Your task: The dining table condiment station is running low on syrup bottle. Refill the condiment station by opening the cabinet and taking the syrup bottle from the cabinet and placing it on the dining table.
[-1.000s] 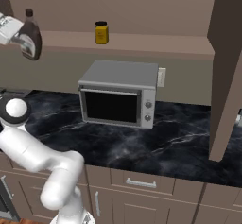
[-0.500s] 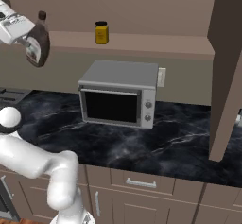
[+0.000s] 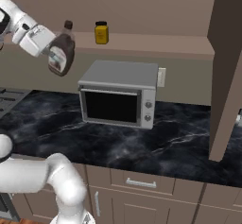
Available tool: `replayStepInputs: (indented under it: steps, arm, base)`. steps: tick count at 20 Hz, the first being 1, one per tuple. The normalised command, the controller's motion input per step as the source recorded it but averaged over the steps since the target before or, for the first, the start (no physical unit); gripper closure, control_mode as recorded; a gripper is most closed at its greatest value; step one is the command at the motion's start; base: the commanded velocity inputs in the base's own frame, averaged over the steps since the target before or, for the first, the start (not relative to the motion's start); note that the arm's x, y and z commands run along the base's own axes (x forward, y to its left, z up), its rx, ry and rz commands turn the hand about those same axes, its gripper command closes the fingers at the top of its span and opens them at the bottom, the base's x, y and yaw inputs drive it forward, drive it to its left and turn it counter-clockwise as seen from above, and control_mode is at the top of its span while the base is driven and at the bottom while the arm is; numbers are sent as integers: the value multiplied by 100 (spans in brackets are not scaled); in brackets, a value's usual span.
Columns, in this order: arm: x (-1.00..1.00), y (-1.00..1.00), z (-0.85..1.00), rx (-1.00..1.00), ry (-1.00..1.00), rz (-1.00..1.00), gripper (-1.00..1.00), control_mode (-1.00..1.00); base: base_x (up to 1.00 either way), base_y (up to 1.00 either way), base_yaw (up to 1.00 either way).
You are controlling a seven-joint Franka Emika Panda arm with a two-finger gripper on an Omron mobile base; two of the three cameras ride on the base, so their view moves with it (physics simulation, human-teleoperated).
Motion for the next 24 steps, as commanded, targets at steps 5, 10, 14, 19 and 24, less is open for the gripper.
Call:
replayStepInputs:
  steps: [5,10,14,19,24]
  arm:
    - [-96,-36,-21,-29,-31,23,100,-100]
    - [-69,-39,0,-27,-20,16,100,-100]
    - [-55,-28,0,-28,-4,12,100,-100]
    - [-31,-7,-19,-27,0,11,100,-100]
    - [0,0,0,0,0,0,100,-100]
  base:
    - [0,0,0]
    - [0,0,0]
    - [0,0,0]
    - [0,0,0]
    - [0,0,0]
